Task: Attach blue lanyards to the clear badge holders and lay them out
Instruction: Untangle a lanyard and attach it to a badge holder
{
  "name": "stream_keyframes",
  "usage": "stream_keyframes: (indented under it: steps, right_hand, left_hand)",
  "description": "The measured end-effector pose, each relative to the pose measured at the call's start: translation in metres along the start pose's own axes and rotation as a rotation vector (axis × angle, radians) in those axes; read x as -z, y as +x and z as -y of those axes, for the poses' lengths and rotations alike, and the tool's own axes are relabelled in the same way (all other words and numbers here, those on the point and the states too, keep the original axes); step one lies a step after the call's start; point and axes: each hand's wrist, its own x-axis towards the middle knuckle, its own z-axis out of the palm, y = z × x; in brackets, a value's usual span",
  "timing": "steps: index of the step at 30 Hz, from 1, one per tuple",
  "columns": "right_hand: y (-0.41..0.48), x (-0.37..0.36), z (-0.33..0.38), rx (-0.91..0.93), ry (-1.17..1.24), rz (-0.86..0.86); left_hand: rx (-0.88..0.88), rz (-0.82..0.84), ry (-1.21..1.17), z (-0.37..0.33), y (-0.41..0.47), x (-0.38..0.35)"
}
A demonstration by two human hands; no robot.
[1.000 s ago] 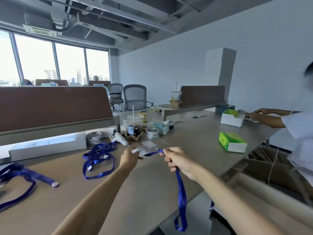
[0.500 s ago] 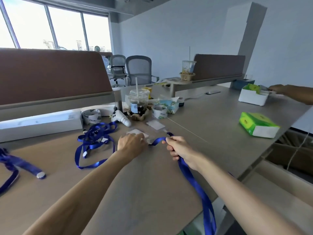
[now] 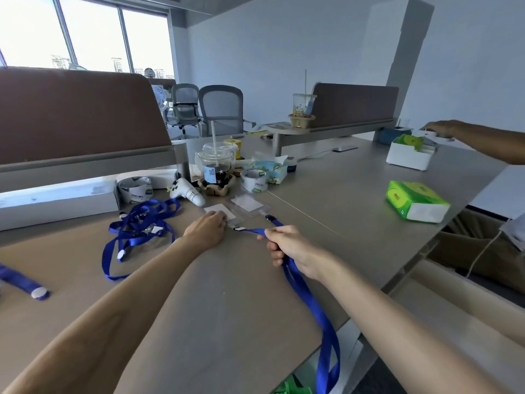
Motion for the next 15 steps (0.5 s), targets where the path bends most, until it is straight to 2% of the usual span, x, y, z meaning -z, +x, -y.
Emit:
stream_keyframes:
  steps: [3, 6, 8, 10, 15]
  right_hand:
    - [-0.003, 0.0, 0.0, 0.002, -0.004, 0.012]
    - [-0.006, -0.001, -0.001, -0.011, -0.034, 0.023]
    - [-0.009, 0.0, -0.002, -0.018, -0.042, 0.037]
    - [-0.015, 0.002, -0.001, -0.039, -0.026, 0.045]
    - [-0.049, 0.026, 0.003, -0.037, -0.057, -0.021]
  left_hand:
    - [-0.012, -0.05, -0.039, -0.005, -0.005, 0.002]
    - [-0.125, -0.118, -0.115, -0.027, -0.023, -0.001]
    - [-0.188, -0.027, -0.132, -0.045, -0.038, -0.006]
    - [-0.161, 0.059, -0.106, -0.057, -0.044, -0.008]
    - [-0.099, 0.084, -0.009, -0.06, -0.045, -0.011]
